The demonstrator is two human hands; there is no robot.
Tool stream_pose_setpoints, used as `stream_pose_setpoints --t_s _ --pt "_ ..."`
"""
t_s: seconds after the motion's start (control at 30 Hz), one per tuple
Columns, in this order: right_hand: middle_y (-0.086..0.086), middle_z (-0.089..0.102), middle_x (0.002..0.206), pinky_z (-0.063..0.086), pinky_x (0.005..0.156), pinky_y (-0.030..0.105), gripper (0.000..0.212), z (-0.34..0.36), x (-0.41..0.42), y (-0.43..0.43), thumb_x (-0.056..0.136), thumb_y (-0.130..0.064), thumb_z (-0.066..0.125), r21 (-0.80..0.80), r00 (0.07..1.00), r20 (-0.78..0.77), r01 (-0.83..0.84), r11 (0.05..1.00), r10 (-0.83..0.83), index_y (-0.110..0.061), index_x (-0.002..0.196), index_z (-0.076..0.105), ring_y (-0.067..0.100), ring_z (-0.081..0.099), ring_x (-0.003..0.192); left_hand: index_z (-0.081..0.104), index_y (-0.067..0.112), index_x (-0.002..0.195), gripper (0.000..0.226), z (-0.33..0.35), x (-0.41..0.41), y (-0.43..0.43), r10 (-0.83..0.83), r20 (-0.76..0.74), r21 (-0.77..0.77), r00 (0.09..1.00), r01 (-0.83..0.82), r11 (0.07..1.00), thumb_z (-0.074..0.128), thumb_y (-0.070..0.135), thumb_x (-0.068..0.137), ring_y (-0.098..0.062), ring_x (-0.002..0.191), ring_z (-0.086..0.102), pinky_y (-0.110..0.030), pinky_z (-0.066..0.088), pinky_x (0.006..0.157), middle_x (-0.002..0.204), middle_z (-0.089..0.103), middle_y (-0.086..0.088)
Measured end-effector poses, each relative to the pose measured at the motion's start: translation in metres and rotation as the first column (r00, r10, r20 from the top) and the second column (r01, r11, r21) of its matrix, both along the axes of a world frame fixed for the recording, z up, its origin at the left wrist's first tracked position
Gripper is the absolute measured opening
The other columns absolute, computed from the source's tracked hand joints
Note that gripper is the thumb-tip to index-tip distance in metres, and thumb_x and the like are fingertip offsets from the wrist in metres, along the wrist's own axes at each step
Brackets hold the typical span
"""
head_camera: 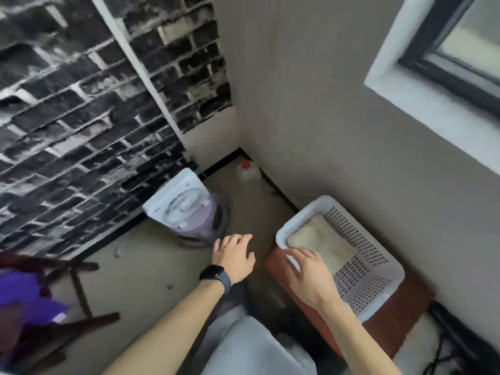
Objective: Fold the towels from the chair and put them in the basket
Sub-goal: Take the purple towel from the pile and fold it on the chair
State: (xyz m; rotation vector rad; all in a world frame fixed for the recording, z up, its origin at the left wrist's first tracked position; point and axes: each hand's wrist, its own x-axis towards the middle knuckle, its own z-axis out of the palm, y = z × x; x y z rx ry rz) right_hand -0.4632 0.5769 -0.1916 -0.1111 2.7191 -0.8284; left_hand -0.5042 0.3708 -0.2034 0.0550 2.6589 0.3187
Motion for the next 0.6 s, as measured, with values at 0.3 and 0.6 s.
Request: stream_pose_setpoints --t_s 0.3,0.6 --pt "-0.003 0.07 0.093 0.047 0.092 0.032 0.018 0.078 -0.006 -0.212 0.087 -0.026 0.056 0.012 0.738 -0.232 -0.649 0.76 0.634 -0.022 0.099 0.07 0.025 0.064 0.093 0.054 0.033 0.131 0.043 0.077 0.149 -0.202 0.704 -0.135 0.105 0.698 -0.696 0.71 0.051 0.041 0.088 -0.023 0.117 0.057 -0.034 0.044 0.096 0.13 0.059 0.003" --pt "-0.011 0.064 0.13 0.043 0.102 0.033 0.031 0.115 0.092 -0.46 0.095 -0.039 0.051 0.038 0.437 -0.231 -0.889 0.456 0.87 -0.031 0.12 0.067 0.022 0.053 0.122 0.062 0.031 0.12 0.049 0.113 0.319 -0.384 0.924 -0.262 0.247 0.279 -0.906 0.344 0.042 0.049 0.08 -0.025 0.11 0.062 -0.038 0.052 0.086 0.119 0.067 0.005"
